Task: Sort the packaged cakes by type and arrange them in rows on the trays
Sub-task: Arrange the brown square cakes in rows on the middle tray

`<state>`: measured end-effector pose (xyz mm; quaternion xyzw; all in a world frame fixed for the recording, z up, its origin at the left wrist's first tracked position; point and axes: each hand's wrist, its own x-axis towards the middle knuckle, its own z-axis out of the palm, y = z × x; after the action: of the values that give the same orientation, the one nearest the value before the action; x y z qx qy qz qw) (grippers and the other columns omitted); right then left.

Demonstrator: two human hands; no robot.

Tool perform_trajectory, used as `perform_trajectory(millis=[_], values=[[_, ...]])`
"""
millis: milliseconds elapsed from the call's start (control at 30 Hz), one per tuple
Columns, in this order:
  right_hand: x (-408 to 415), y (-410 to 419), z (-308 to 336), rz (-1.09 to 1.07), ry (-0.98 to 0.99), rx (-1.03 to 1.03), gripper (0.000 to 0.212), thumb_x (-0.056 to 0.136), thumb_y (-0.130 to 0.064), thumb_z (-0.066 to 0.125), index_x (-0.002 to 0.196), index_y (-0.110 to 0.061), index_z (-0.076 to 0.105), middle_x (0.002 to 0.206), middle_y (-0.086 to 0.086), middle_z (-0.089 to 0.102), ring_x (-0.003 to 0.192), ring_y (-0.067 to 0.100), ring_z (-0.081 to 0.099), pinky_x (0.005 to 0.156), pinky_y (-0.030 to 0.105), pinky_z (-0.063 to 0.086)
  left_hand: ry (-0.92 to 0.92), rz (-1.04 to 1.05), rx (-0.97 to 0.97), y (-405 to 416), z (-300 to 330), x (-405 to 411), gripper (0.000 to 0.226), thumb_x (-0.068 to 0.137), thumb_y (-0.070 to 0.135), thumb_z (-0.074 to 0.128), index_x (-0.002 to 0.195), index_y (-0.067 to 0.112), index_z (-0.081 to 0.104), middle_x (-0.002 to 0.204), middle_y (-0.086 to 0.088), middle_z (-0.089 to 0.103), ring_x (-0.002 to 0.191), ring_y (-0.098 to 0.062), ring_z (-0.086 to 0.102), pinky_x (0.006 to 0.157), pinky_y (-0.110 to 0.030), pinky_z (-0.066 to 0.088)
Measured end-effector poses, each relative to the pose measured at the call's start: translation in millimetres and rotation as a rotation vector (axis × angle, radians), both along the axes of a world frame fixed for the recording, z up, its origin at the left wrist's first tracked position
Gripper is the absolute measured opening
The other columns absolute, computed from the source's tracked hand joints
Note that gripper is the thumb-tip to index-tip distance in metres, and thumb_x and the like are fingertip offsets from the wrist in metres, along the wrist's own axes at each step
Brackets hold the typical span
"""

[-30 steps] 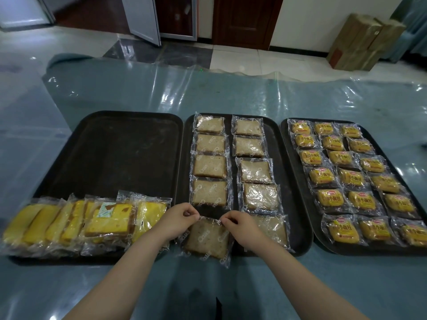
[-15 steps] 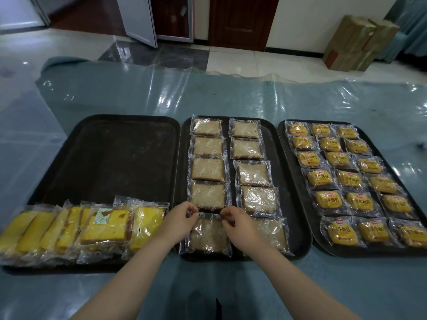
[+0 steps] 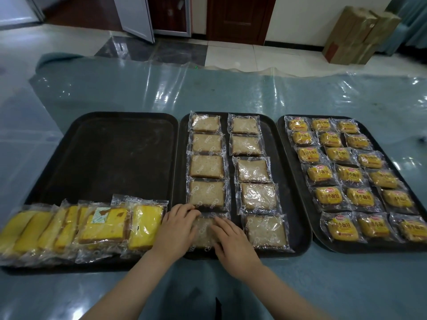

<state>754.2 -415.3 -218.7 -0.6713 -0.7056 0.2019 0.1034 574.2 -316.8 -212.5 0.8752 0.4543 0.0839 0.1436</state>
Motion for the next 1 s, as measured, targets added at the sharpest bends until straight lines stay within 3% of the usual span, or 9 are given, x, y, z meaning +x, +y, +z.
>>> perform_trajectory(millis=[133, 300, 400, 467, 567, 667, 733, 867, 1000], values=[[-4, -2, -6, -0.019, -0.078, 0.025, 0.052, 0.095, -0.029, 0.054, 0.145, -0.020, 0.045, 0.156, 0.000, 0.039, 0.143, 0.023, 0.038, 0.115, 0.039, 0.023, 0.044, -0.052, 0.032, -6, -3, -4, 0.035, 0.087, 0.029, 0.065, 0.122, 0.030, 0.062, 0.126, 0.013, 0.056, 0.120, -0.013, 0.051, 0.095, -0.032, 0.046], [-10, -3, -10, -0.069, -0.140, 0.042, 0.058, 0.084, -0.029, 0.071, 0.138, -0.020, 0.052, 0.148, 0.002, 0.051, 0.133, 0.022, 0.052, 0.108, 0.039, 0.033, 0.113, -0.103, -0.070, -15, -11, -10, 0.060, 0.094, 0.045, 0.055, 0.150, 0.028, 0.038, 0.156, 0.007, 0.035, 0.143, -0.016, 0.034, 0.114, -0.037, 0.030], [-10, -3, -13, -0.063, -0.162, 0.025, 0.058, 0.088, -0.030, 0.066, 0.142, -0.020, 0.048, 0.151, 0.002, 0.047, 0.138, 0.021, 0.047, 0.110, 0.041, 0.030, 0.152, -0.125, -0.074, -14, -18, -14, 0.066, 0.095, 0.050, 0.054, 0.153, 0.028, 0.031, 0.160, 0.004, 0.028, 0.145, -0.016, 0.032, 0.117, -0.036, 0.023], [-10, -2, -16, -0.058, -0.165, 0.014, 0.055, 0.092, -0.032, 0.060, 0.144, -0.020, 0.046, 0.154, 0.002, 0.043, 0.140, 0.021, 0.044, 0.112, 0.042, 0.028, 0.184, -0.133, -0.042, -15, -21, -16, 0.064, 0.092, 0.050, 0.056, 0.150, 0.025, 0.039, 0.155, 0.001, 0.038, 0.140, -0.017, 0.043, 0.113, -0.036, 0.028], [-8, -1, -17, -0.048, -0.155, 0.001, 0.053, 0.096, -0.032, 0.052, 0.146, -0.019, 0.044, 0.157, 0.002, 0.038, 0.144, 0.021, 0.038, 0.115, 0.042, 0.023, 0.216, -0.119, -0.023, -19, -19, -16, 0.060, 0.093, 0.051, 0.038, 0.146, 0.023, 0.044, 0.151, -0.001, 0.046, 0.135, -0.017, 0.049, 0.109, -0.036, 0.033], [-8, -2, -13, -0.037, -0.092, -0.024, 0.061, 0.097, -0.040, 0.021, 0.154, -0.019, 0.031, 0.164, 0.000, 0.020, 0.152, 0.019, 0.016, 0.119, 0.038, 0.005, 0.230, -0.107, -0.019, -21, -17, -14, 0.062, 0.093, 0.051, 0.033, 0.146, 0.022, 0.045, 0.150, -0.002, 0.047, 0.135, -0.018, 0.048, 0.110, -0.037, 0.033], [-8, -2, -8, -0.038, -0.057, -0.016, 0.068, 0.094, -0.044, 0.011, 0.156, -0.020, 0.027, 0.166, -0.001, 0.014, 0.153, 0.017, 0.010, 0.118, 0.034, -0.002, 0.244, -0.107, -0.032, -21, -15, -14, 0.063, 0.093, 0.052, 0.031, 0.147, 0.022, 0.043, 0.152, -0.003, 0.044, 0.138, -0.019, 0.045, 0.112, -0.037, 0.030], [-2, -5, -1, -0.021, -0.004, -0.018, 0.054, 0.105, -0.032, 0.035, 0.157, -0.023, 0.023, 0.166, -0.005, 0.007, 0.153, 0.014, 0.001, 0.119, 0.029, -0.007, 0.252, -0.106, -0.038, -23, -12, -14, 0.068, 0.094, 0.054, 0.018, 0.154, 0.023, 0.030, 0.159, -0.003, 0.032, 0.146, -0.021, 0.031, 0.117, -0.038, 0.021], [7, -13, 8, -0.041, 0.037, -0.010, 0.057, 0.104, -0.031, 0.042, 0.157, -0.024, 0.023, 0.166, -0.006, 0.010, 0.153, 0.012, 0.000, 0.125, 0.036, 0.003, 0.190, -0.055, -0.051, -31, -8, -14, 0.075, 0.091, 0.059, 0.006, 0.157, 0.024, 0.015, 0.163, -0.002, 0.019, 0.150, -0.020, 0.018, 0.119, -0.037, 0.010]])
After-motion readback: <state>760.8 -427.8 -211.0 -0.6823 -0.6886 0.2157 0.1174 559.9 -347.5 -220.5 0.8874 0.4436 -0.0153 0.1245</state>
